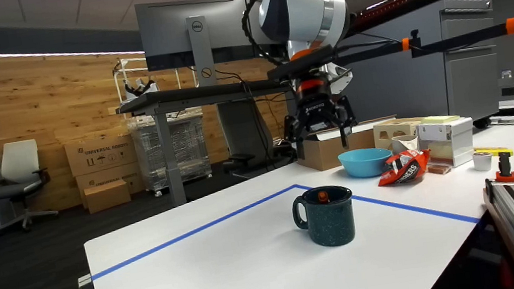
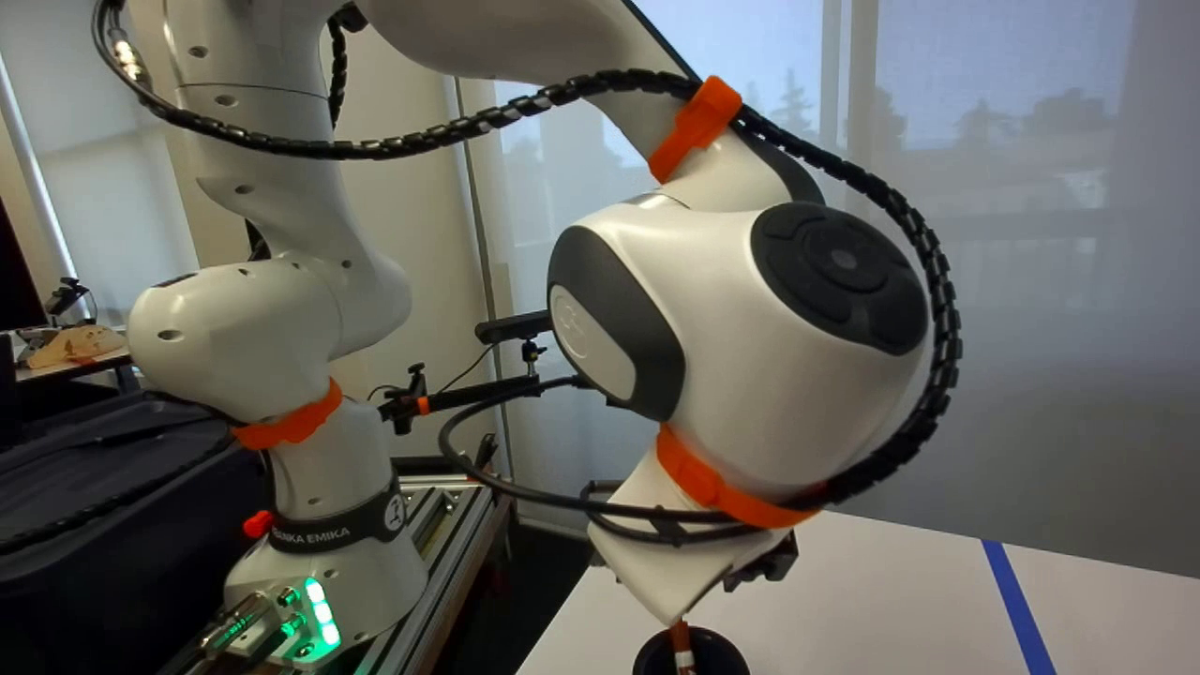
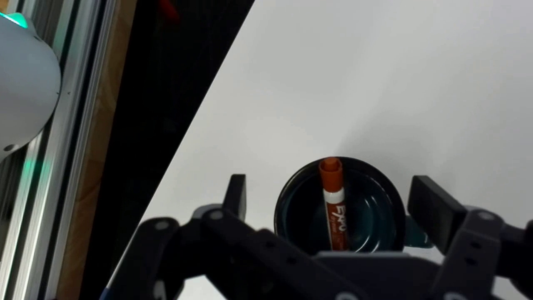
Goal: Put the marker on the table
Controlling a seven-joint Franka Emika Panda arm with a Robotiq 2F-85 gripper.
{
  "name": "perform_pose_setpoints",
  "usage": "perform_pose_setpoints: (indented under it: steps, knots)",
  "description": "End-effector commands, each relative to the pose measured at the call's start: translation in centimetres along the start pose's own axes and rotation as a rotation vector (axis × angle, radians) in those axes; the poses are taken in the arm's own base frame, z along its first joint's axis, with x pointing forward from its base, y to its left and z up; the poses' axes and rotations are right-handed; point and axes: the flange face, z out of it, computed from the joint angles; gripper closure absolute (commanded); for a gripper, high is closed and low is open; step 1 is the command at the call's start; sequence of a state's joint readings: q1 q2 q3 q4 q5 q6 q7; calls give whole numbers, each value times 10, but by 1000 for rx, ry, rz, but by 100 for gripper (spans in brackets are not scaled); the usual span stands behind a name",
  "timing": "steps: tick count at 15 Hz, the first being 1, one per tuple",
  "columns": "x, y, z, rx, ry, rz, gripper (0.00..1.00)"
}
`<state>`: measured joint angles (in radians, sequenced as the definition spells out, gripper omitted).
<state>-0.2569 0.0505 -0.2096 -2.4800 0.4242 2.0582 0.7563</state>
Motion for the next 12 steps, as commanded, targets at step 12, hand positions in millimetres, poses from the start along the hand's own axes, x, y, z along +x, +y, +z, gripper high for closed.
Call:
perform_pose_setpoints:
  steps: [12]
  knots:
    - [34,-19,36,-137,17,60,0]
